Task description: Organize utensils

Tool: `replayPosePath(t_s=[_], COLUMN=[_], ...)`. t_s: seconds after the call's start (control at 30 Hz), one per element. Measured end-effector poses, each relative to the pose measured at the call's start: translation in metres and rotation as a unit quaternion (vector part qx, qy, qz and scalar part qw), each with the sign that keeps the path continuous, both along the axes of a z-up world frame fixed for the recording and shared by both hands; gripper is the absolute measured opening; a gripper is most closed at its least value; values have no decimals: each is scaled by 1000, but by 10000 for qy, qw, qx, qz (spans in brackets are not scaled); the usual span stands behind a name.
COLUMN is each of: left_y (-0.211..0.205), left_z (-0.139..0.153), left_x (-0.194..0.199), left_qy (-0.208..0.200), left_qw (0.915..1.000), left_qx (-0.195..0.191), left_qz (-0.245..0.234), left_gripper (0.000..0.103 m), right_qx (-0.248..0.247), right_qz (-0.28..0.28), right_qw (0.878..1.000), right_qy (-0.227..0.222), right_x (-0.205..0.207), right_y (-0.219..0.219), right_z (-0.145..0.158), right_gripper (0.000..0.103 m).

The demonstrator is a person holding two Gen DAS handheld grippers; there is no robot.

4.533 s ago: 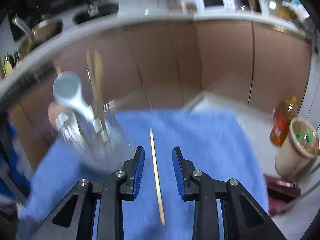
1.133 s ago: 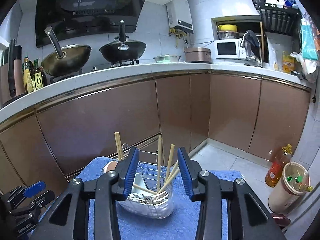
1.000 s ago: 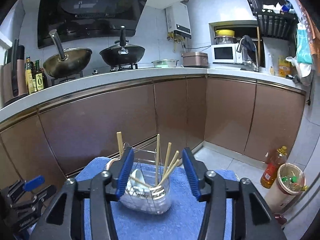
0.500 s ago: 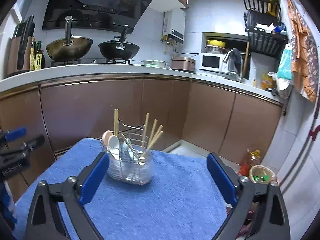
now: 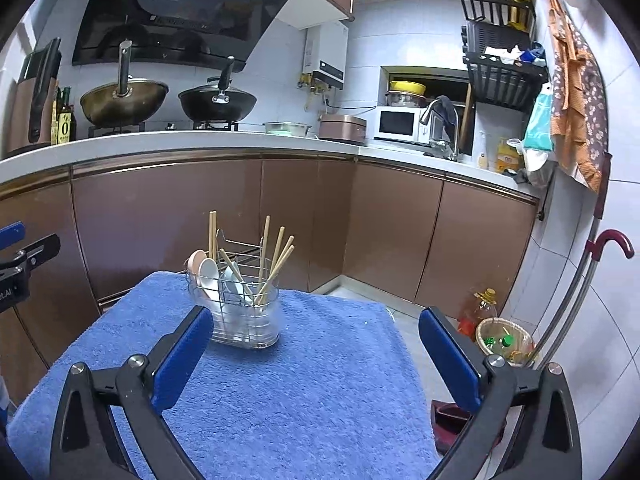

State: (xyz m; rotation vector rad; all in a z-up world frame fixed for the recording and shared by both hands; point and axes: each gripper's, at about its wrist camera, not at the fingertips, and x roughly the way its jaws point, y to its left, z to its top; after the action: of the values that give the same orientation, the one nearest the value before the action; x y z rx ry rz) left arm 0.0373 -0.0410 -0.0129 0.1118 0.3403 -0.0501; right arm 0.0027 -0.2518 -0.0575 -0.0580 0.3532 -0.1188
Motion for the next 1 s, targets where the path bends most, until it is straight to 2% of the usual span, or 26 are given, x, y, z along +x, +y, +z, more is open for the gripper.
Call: replayPosePath(t_s=[0.2, 0.63, 1.0], left_y=[-1, -5, -5], left_z=[1, 5, 10], left_x=[-7, -29, -38], left_qy=[5, -297, -408], left_qw=[10000, 9993, 9991], left_qx=[13, 129, 100], left_qz=[-38, -173, -97], left_gripper=[77, 80, 83], right_qx=[60, 19, -14], right_qz=[-76, -127, -210], right_qw=[9999, 9994, 9989], right_qy=[-91, -307, -408], right_x=[-12, -34, -46], right_y=[-4, 4, 4], right_z=[6, 24, 31], right_gripper=[103, 103, 103])
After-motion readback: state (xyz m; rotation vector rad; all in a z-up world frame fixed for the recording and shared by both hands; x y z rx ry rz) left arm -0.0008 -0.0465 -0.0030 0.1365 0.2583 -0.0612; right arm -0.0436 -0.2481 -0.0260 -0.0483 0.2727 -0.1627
